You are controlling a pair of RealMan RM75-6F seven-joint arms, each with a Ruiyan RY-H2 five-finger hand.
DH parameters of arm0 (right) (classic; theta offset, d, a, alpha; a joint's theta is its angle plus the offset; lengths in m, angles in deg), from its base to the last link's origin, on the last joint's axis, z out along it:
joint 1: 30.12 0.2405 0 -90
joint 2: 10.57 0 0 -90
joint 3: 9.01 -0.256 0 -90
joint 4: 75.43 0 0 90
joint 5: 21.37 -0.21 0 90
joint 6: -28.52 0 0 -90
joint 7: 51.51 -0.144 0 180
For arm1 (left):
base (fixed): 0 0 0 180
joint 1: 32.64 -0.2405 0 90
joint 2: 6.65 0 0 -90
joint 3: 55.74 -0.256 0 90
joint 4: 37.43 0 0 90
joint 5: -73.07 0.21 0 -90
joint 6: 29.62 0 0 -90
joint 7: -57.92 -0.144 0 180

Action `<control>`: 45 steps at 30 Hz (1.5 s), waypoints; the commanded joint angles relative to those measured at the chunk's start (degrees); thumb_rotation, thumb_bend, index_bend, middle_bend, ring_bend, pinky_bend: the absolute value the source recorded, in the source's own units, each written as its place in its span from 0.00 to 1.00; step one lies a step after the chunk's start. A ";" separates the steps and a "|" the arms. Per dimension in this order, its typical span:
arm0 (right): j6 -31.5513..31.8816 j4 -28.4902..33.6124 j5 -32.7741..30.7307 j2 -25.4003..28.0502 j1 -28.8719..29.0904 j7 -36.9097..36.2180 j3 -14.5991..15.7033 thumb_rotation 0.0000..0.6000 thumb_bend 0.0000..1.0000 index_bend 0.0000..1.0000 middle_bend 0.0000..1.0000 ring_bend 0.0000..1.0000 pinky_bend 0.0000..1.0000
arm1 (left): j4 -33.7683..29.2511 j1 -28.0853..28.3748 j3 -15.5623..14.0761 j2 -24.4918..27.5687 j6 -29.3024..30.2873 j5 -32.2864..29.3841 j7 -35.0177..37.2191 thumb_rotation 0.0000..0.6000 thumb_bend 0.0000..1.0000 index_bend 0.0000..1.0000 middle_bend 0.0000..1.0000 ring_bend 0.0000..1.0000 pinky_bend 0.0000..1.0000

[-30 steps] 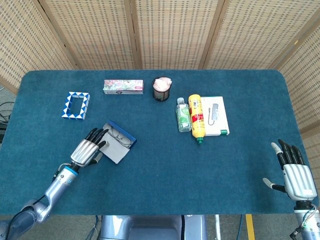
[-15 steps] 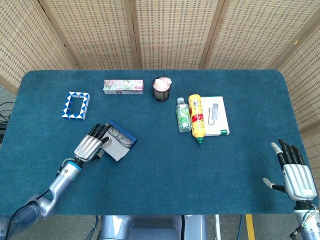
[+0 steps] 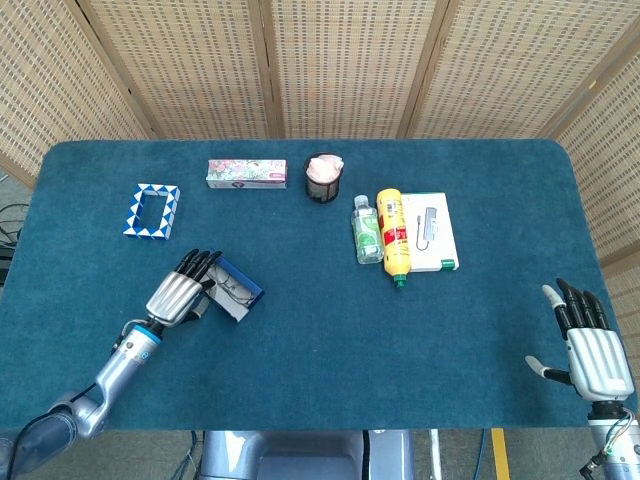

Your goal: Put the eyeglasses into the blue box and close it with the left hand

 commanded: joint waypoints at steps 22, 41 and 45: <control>-0.25 0.20 -0.07 0.07 0.06 -0.08 0.04 1.00 0.05 0.00 0.00 0.00 0.00 | -29.09 -0.27 -2.59 22.32 -8.70 -3.38 -8.80 1.00 0.55 0.75 0.00 0.00 0.00; -0.31 0.18 -0.10 0.13 0.08 -0.31 0.05 1.00 0.05 0.00 0.00 0.00 0.00 | -29.83 3.74 1.88 18.80 -17.01 -10.04 -13.83 1.00 0.55 0.59 0.00 0.00 0.00; -0.26 0.15 -0.09 0.10 0.07 -0.29 0.03 1.00 0.05 0.00 0.00 0.00 0.00 | -29.62 3.54 2.10 18.41 -16.76 -10.41 -13.95 1.00 0.55 0.39 0.00 0.00 0.00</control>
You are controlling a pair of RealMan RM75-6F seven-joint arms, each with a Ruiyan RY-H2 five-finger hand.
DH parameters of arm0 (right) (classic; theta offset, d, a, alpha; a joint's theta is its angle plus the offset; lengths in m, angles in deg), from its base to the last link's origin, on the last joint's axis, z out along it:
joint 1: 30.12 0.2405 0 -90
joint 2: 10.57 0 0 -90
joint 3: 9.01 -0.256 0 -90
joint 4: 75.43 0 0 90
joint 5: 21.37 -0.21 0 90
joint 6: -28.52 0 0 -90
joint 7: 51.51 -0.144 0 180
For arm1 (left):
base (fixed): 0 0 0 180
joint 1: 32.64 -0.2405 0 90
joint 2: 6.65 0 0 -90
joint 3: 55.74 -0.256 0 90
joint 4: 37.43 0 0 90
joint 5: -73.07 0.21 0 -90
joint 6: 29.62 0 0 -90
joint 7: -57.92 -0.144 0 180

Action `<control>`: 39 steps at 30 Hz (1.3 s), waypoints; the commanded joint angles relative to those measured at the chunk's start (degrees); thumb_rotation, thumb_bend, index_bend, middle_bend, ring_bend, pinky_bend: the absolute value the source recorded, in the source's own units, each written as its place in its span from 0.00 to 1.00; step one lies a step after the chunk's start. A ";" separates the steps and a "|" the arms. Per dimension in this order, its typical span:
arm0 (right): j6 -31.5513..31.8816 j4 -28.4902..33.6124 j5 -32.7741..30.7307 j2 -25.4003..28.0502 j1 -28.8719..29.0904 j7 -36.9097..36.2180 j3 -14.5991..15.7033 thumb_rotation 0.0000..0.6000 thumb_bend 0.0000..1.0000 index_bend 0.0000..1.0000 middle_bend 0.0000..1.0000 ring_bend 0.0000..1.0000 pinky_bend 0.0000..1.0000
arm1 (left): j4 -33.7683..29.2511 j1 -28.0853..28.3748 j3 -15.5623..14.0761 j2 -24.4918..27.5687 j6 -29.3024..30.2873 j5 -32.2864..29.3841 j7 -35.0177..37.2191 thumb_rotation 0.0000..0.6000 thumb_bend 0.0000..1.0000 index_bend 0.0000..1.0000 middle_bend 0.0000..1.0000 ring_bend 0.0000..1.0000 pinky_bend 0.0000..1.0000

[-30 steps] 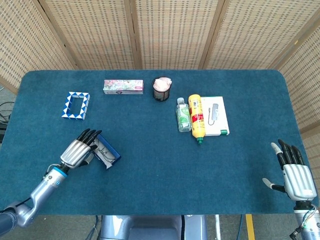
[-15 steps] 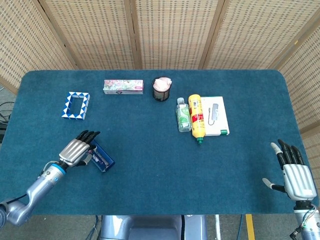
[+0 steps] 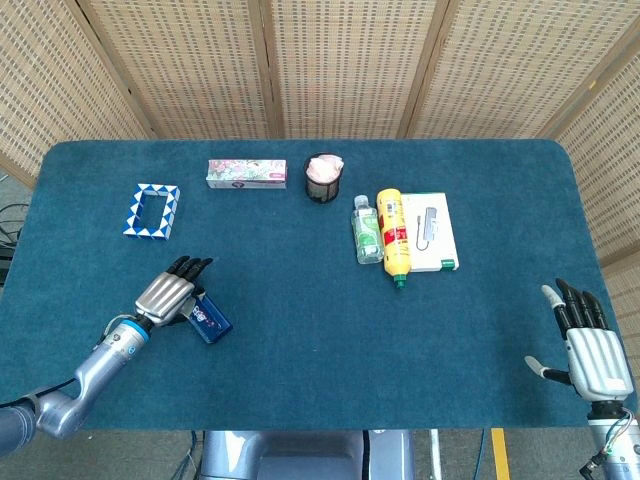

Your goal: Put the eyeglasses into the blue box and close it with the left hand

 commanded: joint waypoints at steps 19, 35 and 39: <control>0.02 0.08 0.00 0.03 -0.01 -0.09 0.00 1.00 0.05 0.00 0.00 0.00 0.00 | -1.29 -0.96 1.48 2.64 6.49 3.14 4.86 1.00 0.50 0.00 0.00 0.00 0.00; -0.01 0.19 -0.05 0.07 -0.04 0.01 0.05 1.00 0.05 0.00 0.00 0.00 0.00 | -7.83 -0.11 -2.78 10.01 2.94 7.20 -0.84 1.00 0.00 0.00 0.00 0.00 0.00; -0.18 0.22 -0.15 0.10 0.01 0.11 0.04 1.00 0.05 0.00 0.00 0.00 0.00 | -6.38 0.61 -2.14 7.68 1.41 6.07 -3.30 1.00 0.00 0.00 0.00 0.00 0.00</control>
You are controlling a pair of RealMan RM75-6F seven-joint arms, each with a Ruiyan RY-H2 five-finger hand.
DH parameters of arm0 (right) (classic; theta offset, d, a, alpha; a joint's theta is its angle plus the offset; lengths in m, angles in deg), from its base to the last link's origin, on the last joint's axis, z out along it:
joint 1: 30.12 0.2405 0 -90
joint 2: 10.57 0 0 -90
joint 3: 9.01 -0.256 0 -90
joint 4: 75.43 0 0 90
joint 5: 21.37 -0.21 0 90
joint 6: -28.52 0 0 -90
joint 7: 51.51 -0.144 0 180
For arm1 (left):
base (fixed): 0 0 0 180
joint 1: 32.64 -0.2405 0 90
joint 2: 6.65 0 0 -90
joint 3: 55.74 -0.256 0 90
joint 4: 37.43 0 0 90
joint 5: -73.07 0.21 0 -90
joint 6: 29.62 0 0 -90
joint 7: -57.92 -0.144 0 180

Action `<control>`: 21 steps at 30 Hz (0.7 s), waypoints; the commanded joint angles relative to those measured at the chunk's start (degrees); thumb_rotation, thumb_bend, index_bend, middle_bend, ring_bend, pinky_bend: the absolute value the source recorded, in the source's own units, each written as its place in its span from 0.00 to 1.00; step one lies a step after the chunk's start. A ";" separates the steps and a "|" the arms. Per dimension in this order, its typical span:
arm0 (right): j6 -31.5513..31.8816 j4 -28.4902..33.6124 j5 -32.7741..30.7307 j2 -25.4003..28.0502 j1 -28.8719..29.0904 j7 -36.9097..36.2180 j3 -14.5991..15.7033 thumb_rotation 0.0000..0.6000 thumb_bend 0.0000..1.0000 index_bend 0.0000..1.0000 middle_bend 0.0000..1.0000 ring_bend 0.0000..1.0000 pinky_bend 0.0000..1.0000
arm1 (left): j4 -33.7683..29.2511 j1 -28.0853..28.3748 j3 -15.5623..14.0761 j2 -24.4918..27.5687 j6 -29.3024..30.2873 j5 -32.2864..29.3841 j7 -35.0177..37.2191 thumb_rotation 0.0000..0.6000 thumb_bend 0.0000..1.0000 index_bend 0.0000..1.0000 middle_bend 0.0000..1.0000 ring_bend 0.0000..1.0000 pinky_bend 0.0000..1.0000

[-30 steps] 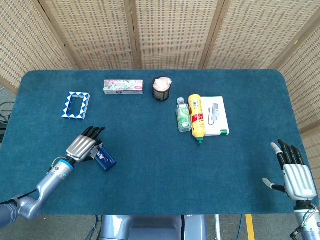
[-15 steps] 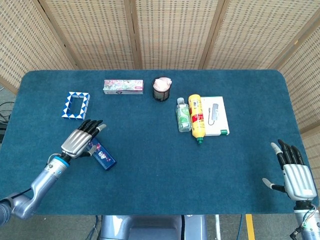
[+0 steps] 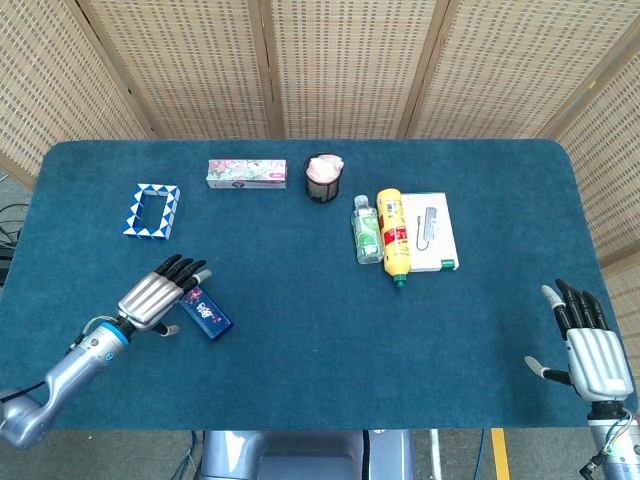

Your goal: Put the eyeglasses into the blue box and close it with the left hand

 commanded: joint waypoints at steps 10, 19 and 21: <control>-0.27 0.08 -0.22 0.10 0.07 -0.28 -0.03 1.00 0.05 0.00 0.00 0.00 0.00 | 1.96 2.53 1.54 -4.44 -5.51 -4.57 -8.00 1.00 0.00 0.00 0.00 0.00 0.00; -0.20 -0.01 -0.14 0.11 0.04 -0.50 -0.01 1.00 0.05 0.00 0.00 0.00 0.00 | 3.01 2.87 1.88 -6.19 -5.76 -5.41 -7.73 1.00 0.02 0.25 0.19 0.20 0.24; -0.21 0.00 -0.14 0.10 0.04 -0.47 0.00 1.00 0.05 0.00 0.00 0.00 0.00 | 3.49 2.85 1.89 -6.59 -5.36 -5.20 -7.75 1.00 0.06 0.31 0.30 0.28 0.27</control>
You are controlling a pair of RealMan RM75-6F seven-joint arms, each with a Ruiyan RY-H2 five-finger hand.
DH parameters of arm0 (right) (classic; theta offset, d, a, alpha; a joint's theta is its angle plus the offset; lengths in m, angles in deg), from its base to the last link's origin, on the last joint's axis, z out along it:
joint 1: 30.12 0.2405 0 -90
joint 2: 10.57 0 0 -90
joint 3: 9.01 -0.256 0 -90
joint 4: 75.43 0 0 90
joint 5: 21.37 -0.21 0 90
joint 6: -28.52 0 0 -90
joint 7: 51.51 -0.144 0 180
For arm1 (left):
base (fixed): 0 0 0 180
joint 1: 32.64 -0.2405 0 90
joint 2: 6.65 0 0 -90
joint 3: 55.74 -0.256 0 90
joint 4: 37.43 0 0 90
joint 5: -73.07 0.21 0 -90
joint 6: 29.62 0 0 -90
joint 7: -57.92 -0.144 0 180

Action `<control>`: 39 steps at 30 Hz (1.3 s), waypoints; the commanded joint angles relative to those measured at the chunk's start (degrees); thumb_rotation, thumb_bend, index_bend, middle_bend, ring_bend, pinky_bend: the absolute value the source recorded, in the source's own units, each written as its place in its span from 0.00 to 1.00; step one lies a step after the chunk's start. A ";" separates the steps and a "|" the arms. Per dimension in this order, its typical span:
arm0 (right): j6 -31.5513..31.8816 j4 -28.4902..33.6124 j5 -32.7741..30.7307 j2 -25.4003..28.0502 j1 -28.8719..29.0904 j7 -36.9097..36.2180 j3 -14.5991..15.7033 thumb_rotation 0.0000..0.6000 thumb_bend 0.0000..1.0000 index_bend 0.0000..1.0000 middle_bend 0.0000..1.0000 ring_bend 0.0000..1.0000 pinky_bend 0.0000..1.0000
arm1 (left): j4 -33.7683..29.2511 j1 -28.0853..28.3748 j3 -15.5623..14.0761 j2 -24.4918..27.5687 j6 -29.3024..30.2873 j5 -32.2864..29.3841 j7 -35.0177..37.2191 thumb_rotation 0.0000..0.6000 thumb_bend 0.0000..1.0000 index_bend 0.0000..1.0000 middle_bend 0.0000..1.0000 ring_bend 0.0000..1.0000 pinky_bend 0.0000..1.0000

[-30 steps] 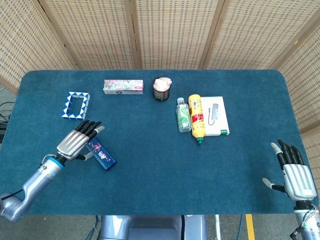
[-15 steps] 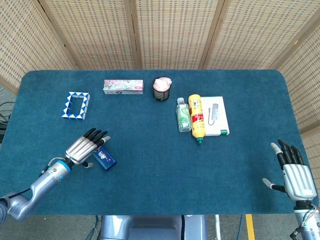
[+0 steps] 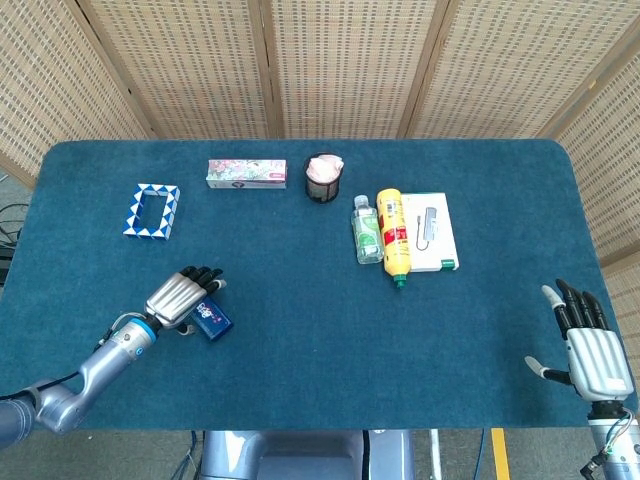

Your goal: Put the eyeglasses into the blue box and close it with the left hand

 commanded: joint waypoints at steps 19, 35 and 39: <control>0.08 -0.06 0.06 0.01 -0.04 -0.17 0.02 1.00 0.05 0.00 0.00 0.00 0.00 | 2.23 -0.79 -0.31 -1.55 2.92 0.80 -0.56 1.00 0.01 0.12 0.02 0.02 0.16; 0.24 -0.02 0.20 -0.06 -0.10 0.28 0.07 1.00 0.05 0.00 0.00 0.00 0.00 | -12.78 -14.67 3.34 12.25 29.89 -1.13 -1.17 1.00 0.00 0.00 0.00 0.00 0.00; 0.35 0.00 0.39 -0.05 -0.12 0.60 0.14 1.00 0.05 0.00 0.00 0.00 0.00 | -13.05 -21.47 3.10 11.65 36.08 -6.08 -1.33 1.00 0.00 0.00 0.00 0.00 0.00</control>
